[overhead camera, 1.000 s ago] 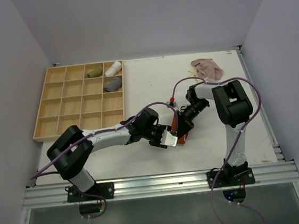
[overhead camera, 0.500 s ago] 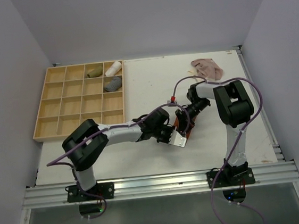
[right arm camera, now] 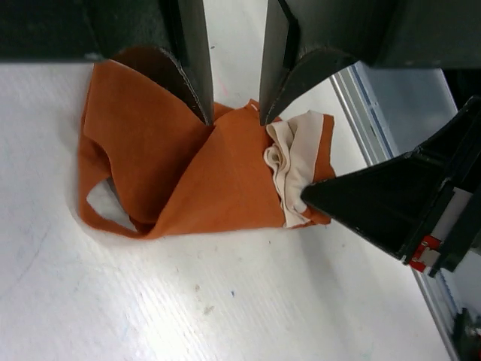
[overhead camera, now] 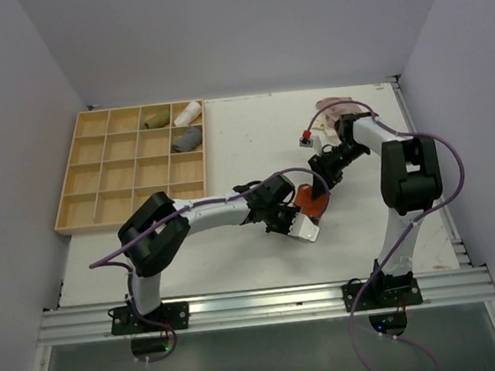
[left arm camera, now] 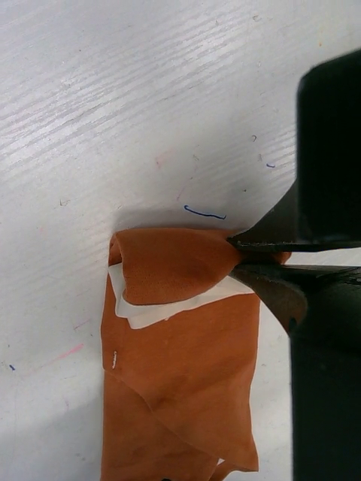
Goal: Roll the underwear
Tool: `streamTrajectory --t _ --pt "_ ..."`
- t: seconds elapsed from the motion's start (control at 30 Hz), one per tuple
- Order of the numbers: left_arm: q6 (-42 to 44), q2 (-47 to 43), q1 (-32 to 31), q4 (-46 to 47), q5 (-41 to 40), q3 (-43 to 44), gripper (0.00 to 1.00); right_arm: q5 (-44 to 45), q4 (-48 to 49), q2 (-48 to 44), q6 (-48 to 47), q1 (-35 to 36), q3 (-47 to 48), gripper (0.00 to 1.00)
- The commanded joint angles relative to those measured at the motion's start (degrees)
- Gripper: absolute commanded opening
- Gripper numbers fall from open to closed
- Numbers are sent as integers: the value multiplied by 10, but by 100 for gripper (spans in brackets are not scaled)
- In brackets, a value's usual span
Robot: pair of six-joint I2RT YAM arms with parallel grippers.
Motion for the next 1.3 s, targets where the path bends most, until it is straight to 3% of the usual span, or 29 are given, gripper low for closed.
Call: streamTrajectory --t 0.0,0.3,0.5,0.6,0.8,1.03,1.27 --pt "-51 27 -4 -119 -44 -1 0 86 39 -23 109 23 -20 34" --pt "-119 -13 9 -158 -107 -44 0 130 92 131 188 96 76 35" --pt "-140 -5 25 -184 -100 -49 0 105 75 230 204 133 275 36" --pt "-138 33 40 -215 -86 -15 0 81 81 244 206 135 316 38" --pt "-127 149 75 -347 -8 134 0 23 117 155 197 88 288 46" --pt "-133 286 127 -468 69 293 3 3 91 16 157 -31 285 50" --pt "-126 404 175 -538 79 413 11 18 -27 -119 -52 -42 164 49"
